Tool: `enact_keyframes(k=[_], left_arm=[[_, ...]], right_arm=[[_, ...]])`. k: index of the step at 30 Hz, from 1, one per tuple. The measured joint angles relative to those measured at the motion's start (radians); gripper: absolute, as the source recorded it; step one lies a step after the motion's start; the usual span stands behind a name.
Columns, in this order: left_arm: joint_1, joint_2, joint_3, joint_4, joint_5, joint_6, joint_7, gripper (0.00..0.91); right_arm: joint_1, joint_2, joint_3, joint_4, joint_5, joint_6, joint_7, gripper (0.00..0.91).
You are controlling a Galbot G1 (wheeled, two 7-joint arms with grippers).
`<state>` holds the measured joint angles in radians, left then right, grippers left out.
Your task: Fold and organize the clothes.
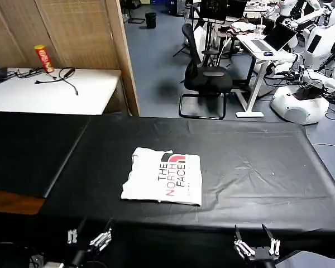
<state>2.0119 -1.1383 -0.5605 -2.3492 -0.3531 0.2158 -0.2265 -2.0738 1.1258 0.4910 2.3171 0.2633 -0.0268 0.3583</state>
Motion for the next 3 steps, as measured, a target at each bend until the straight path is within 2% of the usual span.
enact_keyframes(k=[3], left_arm=[[0.000,0.000,-0.001,-0.005,-0.002,0.003,0.001,0.878]], right_arm=[[-0.004,0.000,0.000,0.002,0.000,-0.001,0.001,0.878]])
